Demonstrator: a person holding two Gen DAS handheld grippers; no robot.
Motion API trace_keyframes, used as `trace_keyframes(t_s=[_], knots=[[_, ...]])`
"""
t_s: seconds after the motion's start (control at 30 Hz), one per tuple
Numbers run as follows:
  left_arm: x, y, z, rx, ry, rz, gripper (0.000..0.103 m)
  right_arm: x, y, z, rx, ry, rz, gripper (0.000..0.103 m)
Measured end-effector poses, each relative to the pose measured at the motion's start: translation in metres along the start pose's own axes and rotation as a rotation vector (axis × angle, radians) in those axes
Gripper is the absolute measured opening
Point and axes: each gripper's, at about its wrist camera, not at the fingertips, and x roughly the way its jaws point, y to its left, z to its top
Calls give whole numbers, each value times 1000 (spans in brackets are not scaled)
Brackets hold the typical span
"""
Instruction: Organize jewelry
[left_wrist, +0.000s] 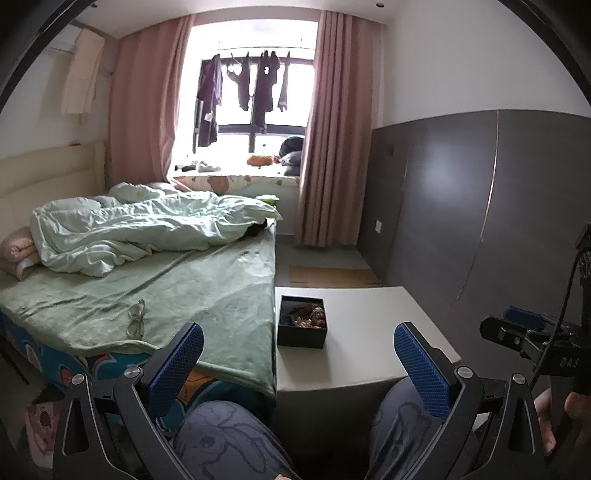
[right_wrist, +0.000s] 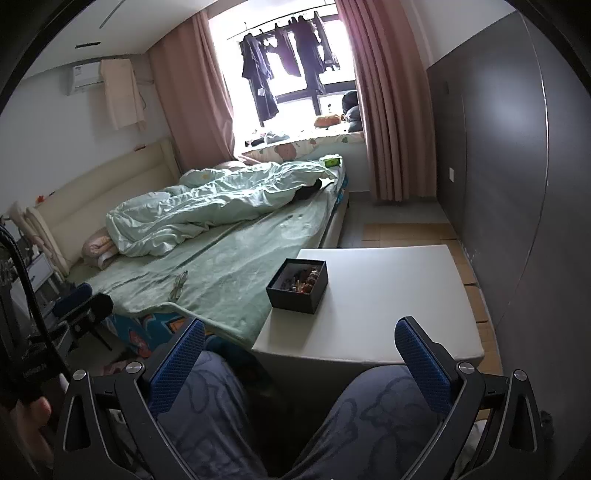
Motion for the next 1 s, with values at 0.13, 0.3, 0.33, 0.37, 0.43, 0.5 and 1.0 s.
trace_keyframes(t_s=[0.13,0.3,0.33,0.37,0.43,0.5,1.0], knots=[[-1,-1,3,-13,-12,41,103,-5,-2,0,-5,-14,-7,103],[-3,-7,4,-1,-10,56,103,-10,-5,-1,-1,-25,-3,103],[-4,-8,3,-1,-10,53,103,-11,-6,-1,-1,-26,-2,103],[-4,-8,3,0,-10,52,103,-12,-7,-2,0,-28,-2,103],[-5,-9,3,5,-11,54,103,-13,-8,-2,3,-32,1,103],[-6,-10,3,13,-15,55,103,-14,-8,-2,4,-34,2,103],[-14,-5,3,-3,-25,29,103,-16,-12,-2,9,-27,6,103]])
